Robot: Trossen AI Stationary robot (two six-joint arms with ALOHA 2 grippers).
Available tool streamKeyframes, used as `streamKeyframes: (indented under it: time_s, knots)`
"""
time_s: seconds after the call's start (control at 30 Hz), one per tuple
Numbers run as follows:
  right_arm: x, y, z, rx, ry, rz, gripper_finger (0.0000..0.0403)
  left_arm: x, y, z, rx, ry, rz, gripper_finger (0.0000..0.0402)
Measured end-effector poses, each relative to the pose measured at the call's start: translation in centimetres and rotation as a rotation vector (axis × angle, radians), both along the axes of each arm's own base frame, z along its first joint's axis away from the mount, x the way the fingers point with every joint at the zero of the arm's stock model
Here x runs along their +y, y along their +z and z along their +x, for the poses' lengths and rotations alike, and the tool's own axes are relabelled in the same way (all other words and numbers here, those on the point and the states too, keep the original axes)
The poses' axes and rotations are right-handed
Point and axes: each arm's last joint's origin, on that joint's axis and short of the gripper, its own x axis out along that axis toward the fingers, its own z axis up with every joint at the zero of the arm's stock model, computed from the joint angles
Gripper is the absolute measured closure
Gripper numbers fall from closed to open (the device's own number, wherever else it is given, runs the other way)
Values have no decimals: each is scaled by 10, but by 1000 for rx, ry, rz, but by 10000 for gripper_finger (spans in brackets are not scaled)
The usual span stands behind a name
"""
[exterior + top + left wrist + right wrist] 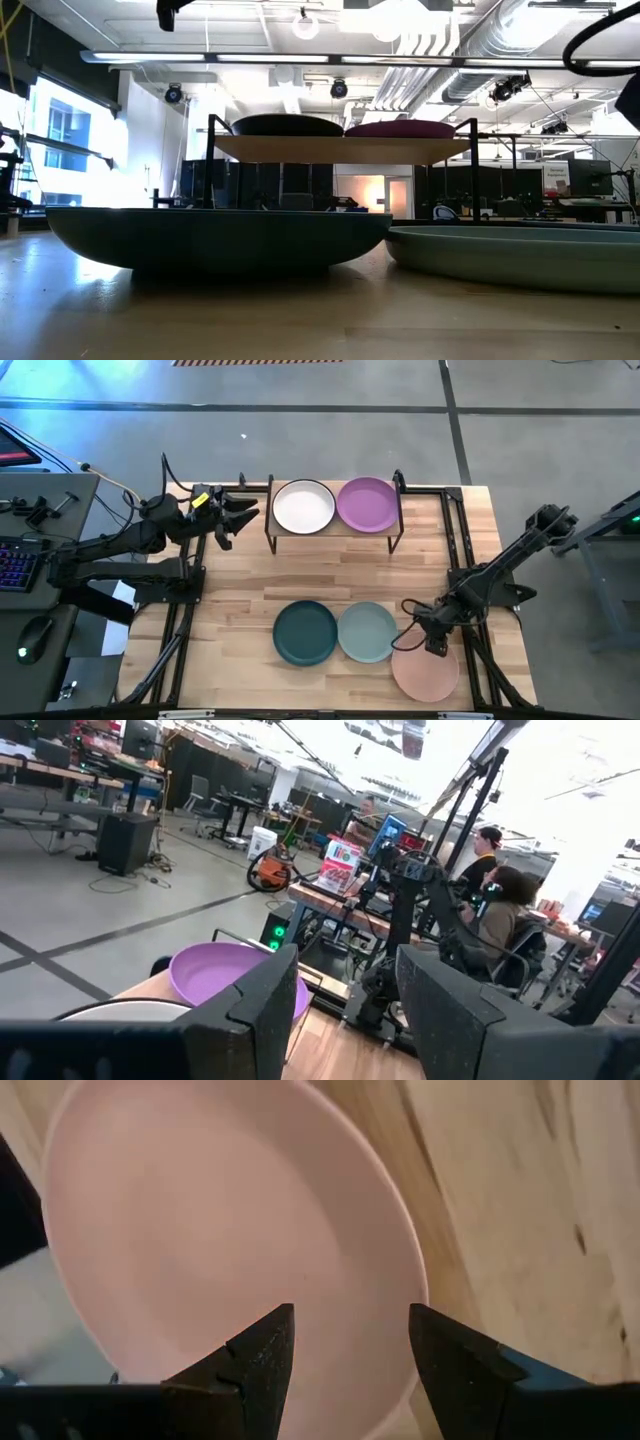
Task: Place and stack plates onto a shelf
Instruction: Stack the light orange on top of the purple plate on the shelf
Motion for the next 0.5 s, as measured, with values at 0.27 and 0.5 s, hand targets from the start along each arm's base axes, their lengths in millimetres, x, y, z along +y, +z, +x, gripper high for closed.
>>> streamKeyframes:
  time_s: [0.27, 0.5]
  knots:
    - [0, -9, -1, -11, 47, -123, 208, 0, 0, 0, -2, 6, 1, 241]
    - [2, -7, 5, -76, 44, -133, 208, 0, 0, 0, -2, 8, 1, 241]
